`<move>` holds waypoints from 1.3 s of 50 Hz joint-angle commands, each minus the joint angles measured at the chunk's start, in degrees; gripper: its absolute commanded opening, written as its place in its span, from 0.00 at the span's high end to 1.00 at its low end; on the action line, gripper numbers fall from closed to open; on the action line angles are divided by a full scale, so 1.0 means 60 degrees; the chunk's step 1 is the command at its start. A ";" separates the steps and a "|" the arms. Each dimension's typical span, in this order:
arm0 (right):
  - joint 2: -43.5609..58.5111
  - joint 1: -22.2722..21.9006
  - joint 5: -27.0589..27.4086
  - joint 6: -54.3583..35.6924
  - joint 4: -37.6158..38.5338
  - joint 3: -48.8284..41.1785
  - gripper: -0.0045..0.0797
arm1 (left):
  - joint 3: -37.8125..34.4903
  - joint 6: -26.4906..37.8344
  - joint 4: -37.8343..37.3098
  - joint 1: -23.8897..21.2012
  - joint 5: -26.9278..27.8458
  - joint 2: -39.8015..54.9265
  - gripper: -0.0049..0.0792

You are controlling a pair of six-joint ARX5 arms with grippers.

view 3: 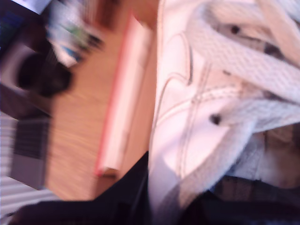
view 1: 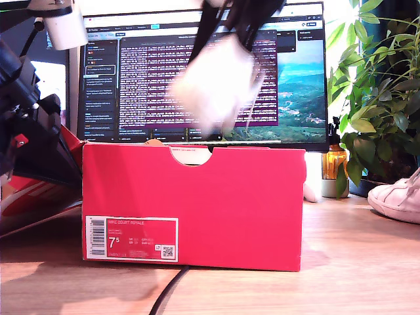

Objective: Pack the white shoes by picking the first shoe and placing it inside the red shoebox, left side, then picking and rotating the second shoe and placing it in the shoebox

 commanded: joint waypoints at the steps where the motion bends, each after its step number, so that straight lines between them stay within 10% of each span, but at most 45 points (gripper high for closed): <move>1: -0.0022 0.0262 -0.0011 0.0004 0.0229 0.0171 0.96 | 0.0051 0.0004 0.0109 0.0007 -0.0018 0.0047 0.96; 34: 0.1967 0.0871 0.1140 0.1931 0.1184 0.0171 0.95 | 0.0051 0.0007 0.0102 0.0007 -0.0117 0.0047 0.96; 50: 0.1993 0.1122 0.1115 0.2007 0.1963 0.0182 0.44 | 0.0055 0.0004 0.0106 0.0007 -0.0113 0.0047 0.96; 65: 0.1905 0.1067 0.0849 0.1180 0.0546 0.0892 0.43 | 0.0051 0.0000 0.0098 0.0007 -0.0106 0.0047 0.96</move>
